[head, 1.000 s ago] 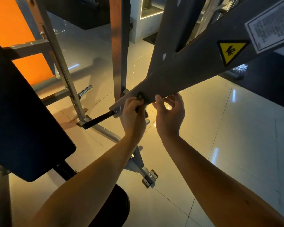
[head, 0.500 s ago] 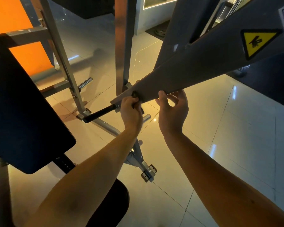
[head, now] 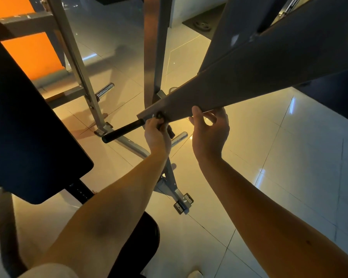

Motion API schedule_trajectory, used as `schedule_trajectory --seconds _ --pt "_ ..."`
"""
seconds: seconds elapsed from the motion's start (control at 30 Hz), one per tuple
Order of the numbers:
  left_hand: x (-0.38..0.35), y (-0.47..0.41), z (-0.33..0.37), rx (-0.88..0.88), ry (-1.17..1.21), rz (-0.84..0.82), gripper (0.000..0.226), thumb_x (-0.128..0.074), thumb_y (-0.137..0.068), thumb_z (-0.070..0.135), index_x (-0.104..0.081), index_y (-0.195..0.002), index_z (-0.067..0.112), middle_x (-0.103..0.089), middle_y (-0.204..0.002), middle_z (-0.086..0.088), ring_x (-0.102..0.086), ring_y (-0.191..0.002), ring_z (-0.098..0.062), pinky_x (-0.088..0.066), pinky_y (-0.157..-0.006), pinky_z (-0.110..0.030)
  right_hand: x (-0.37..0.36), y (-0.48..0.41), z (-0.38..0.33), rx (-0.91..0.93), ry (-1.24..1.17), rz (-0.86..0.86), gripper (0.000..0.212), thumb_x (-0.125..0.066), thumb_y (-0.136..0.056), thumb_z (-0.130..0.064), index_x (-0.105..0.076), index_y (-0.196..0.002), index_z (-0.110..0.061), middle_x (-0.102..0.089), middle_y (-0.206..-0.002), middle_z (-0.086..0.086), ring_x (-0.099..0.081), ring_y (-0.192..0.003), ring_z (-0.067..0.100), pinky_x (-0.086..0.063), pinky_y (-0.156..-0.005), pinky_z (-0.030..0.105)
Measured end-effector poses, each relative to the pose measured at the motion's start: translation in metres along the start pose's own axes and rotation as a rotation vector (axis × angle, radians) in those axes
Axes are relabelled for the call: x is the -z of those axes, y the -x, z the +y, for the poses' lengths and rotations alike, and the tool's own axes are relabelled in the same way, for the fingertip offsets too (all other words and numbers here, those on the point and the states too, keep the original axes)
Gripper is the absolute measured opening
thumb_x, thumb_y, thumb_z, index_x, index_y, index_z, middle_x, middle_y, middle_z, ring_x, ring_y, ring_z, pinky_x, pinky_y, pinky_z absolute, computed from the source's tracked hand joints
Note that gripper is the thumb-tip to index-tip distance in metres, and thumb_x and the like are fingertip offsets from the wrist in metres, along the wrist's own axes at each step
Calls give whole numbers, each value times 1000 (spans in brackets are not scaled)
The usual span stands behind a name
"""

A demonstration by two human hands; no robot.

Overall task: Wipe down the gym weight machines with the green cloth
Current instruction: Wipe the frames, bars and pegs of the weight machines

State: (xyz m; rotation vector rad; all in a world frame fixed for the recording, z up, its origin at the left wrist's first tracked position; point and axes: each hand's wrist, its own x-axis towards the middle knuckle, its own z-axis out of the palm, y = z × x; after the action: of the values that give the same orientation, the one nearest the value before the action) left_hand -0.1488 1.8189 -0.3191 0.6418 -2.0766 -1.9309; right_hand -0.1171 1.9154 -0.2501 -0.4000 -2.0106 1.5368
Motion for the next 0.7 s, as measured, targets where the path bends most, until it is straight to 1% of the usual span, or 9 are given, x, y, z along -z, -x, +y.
schedule_trajectory --seconds 0.07,0.13,0.2,0.27,0.37,0.47,0.5,0.6,0.7 --pt "-7 12 12 -115 16 20 28 -57 -93 22 -61 -114 5 -62 -104 -8 -68 -98 -14 -56 -96 -25 -4 1 1 -12 -1 -2 28 -75 -83 -49 -60 -106 -56 -70 -115 -20 -70 -106 16 -60 -92 50" --pt "-13 22 17 -115 219 -53 19 -55 -95 22 -62 -102 6 -61 -109 -15 -65 -104 -23 -54 -101 -32 -9 3 4 -25 1 -6 30 -75 -84 -51 -57 -103 -66 -69 -116 -21 -70 -106 17 -59 -93 50" --pt "-15 22 17 22 461 -91 17 -47 -101 7 -57 -107 -5 -59 -106 -19 -66 -95 -19 -54 -88 -21 -14 4 6 -41 3 -9 35 -75 -84 -50 -54 -102 -72 -68 -117 -21 -70 -106 17 -59 -94 51" --pt "-16 6 12 212 519 -50 21 -47 -100 3 -56 -115 -9 -59 -103 -18 -68 -88 -14 -56 -78 -15 -19 3 8 -66 -9 -14 40 -76 -83 -49 -52 -102 -74 -68 -118 -21 -70 -106 17 -59 -93 52" --pt "-10 -29 7 525 540 62 27 -53 -98 14 -63 -120 1 -63 -97 -15 -68 -87 -22 -63 -84 -29 -24 4 13 -83 -35 -9 40 -77 -82 -50 -53 -106 -72 -68 -118 -21 -71 -107 15 -59 -91 54" --pt "-1 -45 10 645 650 180 18 -46 -104 17 -62 -102 10 -57 -79 -2 -56 -63 -10 -46 -44 -7 -25 7 14 -99 -61 -3 40 -78 -82 -48 -54 -108 -68 -69 -120 -18 -71 -106 16 -61 -88 52" --pt "-2 -46 10 679 619 169 16 -47 -103 15 -62 -100 11 -56 -78 -1 -54 -62 -8 -45 -44 -7 -26 7 13 -100 -58 -4 42 -78 -83 -47 -53 -108 -70 -69 -120 -18 -71 -106 17 -61 -88 52" --pt "-5 -34 5 468 440 111 17 -54 -99 12 -69 -107 9 -64 -88 -2 -63 -77 -13 -56 -74 -21 -28 9 11 -112 -64 1 47 -79 -84 -44 -51 -106 -75 -69 -120 -19 -71 -108 17 -61 -90 52" --pt "-17 -9 2 132 479 -46 16 -56 -100 1 -71 -101 6 -66 -103 0 -65 -96 -7 -50 -89 -12 -30 9 14 -115 -53 9 45 -79 -85 -43 -52 -107 -71 -68 -122 -17 -70 -108 18 -59 -92 53"
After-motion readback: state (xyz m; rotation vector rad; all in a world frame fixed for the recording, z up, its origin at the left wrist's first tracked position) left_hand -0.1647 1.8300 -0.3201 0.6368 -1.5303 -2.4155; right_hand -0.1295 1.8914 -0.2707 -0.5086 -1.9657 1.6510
